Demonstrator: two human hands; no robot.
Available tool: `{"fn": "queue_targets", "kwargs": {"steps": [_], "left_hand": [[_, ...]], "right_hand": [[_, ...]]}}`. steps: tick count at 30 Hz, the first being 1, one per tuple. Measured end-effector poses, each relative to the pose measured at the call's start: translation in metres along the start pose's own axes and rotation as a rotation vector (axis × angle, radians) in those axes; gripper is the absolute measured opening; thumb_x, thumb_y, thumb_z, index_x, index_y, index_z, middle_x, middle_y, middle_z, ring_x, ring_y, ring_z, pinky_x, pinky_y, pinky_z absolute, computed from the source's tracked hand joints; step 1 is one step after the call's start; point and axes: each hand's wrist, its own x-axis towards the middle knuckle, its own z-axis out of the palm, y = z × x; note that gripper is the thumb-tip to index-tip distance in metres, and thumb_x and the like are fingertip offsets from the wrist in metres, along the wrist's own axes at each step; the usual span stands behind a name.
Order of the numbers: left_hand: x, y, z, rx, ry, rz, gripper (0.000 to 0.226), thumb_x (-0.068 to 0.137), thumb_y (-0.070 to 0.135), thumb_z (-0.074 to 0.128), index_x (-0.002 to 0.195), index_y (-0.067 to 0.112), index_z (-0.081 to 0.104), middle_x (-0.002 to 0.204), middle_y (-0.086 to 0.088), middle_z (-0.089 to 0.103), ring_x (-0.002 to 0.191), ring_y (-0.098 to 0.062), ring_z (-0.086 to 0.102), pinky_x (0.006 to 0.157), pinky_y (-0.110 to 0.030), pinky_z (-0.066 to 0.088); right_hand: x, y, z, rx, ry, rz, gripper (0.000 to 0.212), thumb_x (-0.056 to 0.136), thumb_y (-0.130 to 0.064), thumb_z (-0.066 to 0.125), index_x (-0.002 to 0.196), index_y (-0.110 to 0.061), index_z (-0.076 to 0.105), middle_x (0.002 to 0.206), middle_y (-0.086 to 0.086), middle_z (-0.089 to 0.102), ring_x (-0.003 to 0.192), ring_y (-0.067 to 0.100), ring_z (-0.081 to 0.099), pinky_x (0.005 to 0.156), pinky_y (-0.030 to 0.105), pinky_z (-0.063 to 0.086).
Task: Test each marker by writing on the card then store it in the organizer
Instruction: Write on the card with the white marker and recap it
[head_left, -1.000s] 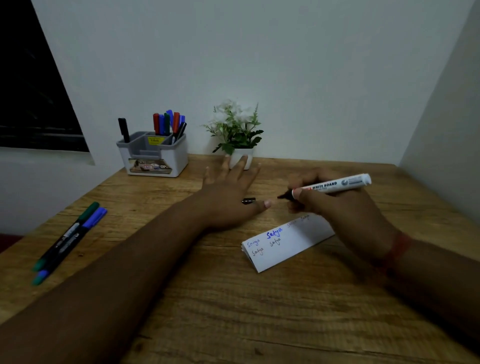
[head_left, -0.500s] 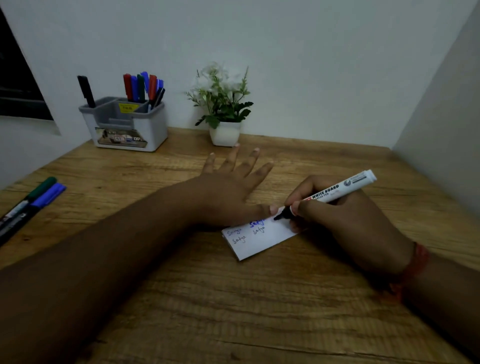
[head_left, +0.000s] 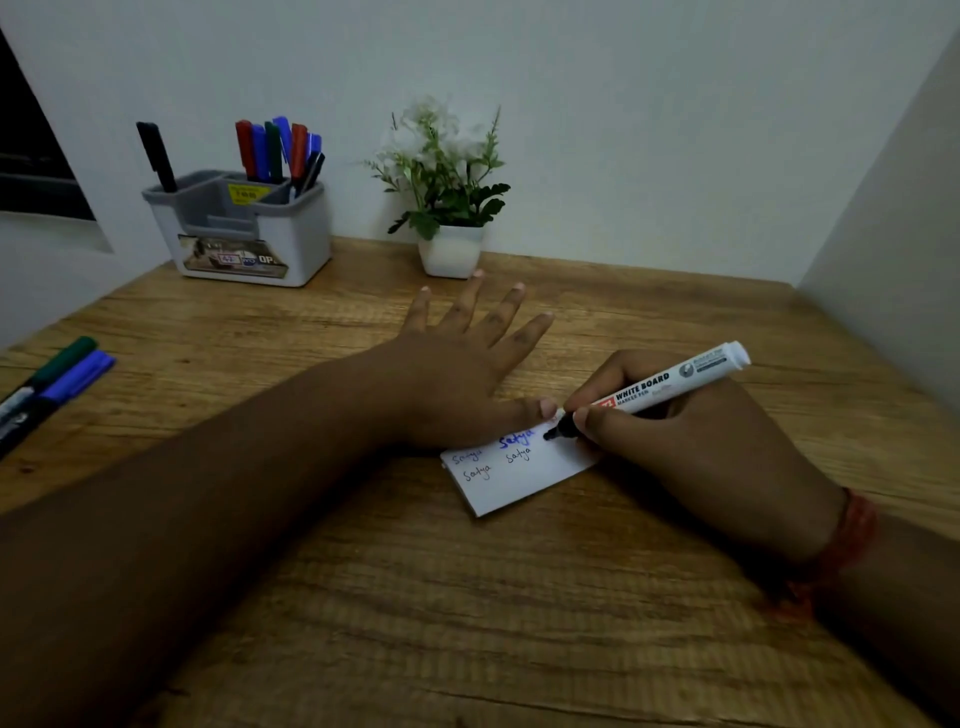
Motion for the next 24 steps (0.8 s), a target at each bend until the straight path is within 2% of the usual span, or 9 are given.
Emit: {"fn": "queue_targets", "kwargs": {"steps": [4,7,10,14,19,24], "left_hand": [[-0.0004,0.0012,-0.0007,0.003,-0.006,-0.010,0.088,0.080,0.084,0.010,0.149,0.041,-0.027,0.156,0.005,-0.038,0.141,-0.026,-0.040,0.114,-0.066,-0.013],[-0.0002,0.0015,-0.0003,0.002,-0.001,-0.012,0.088,0.080,0.084,0.009,0.149,0.042,-0.026,0.156,0.005,-0.038,0.141,-0.025,-0.040,0.113,-0.065,-0.014],[-0.0001,0.0007,0.0000,0.003,0.001,-0.013,0.088,0.082,0.084,0.010,0.149,0.042,-0.026,0.156,0.005,-0.038,0.141,-0.025,-0.040,0.113,-0.066,-0.014],[-0.0013,0.0014,-0.0002,0.006,0.004,-0.013,0.089,0.080,0.084,0.010,0.150,0.041,-0.025,0.156,0.005,-0.038,0.141,-0.025,-0.040,0.114,-0.065,-0.014],[0.0000,0.0006,0.0007,-0.002,0.010,-0.014,0.092,0.074,0.087,0.005,0.149,0.042,-0.025,0.157,0.005,-0.036,0.141,-0.025,-0.039,0.113,-0.066,-0.014],[0.0010,-0.0009,0.0021,0.003,0.024,-0.006,0.091,0.076,0.087,0.007,0.148,0.042,-0.026,0.157,0.005,-0.036,0.142,-0.026,-0.039,0.114,-0.066,-0.013]], "right_hand": [[-0.0023,-0.0013,-0.0004,0.015,-0.013,-0.008,0.011,0.088,-0.022,0.070,0.078,-0.023,0.075,0.083,-0.011,0.078,0.075,0.002,0.071,0.060,0.014,0.053],[-0.0033,-0.0013,-0.0012,0.000,-0.007,0.001,0.010,0.086,-0.020,0.069,0.077,-0.022,0.074,0.084,-0.009,0.078,0.077,0.008,0.072,0.066,0.028,0.057],[-0.0030,-0.0020,-0.0016,0.008,-0.008,0.014,0.010,0.088,-0.020,0.070,0.079,-0.023,0.075,0.084,-0.009,0.079,0.079,0.009,0.074,0.070,0.030,0.059],[-0.0016,-0.0009,-0.0017,-0.027,0.038,0.027,0.008,0.087,-0.023,0.071,0.080,-0.023,0.074,0.084,-0.007,0.079,0.081,0.013,0.074,0.079,0.046,0.061],[-0.0016,-0.0019,-0.0006,-0.037,0.019,0.039,0.007,0.087,-0.024,0.071,0.080,-0.022,0.074,0.084,-0.009,0.079,0.079,0.011,0.074,0.079,0.047,0.061],[-0.0009,-0.0022,-0.0007,-0.059,0.031,0.039,0.006,0.085,-0.026,0.070,0.080,-0.024,0.073,0.085,-0.007,0.078,0.080,0.014,0.074,0.079,0.050,0.060]]}}
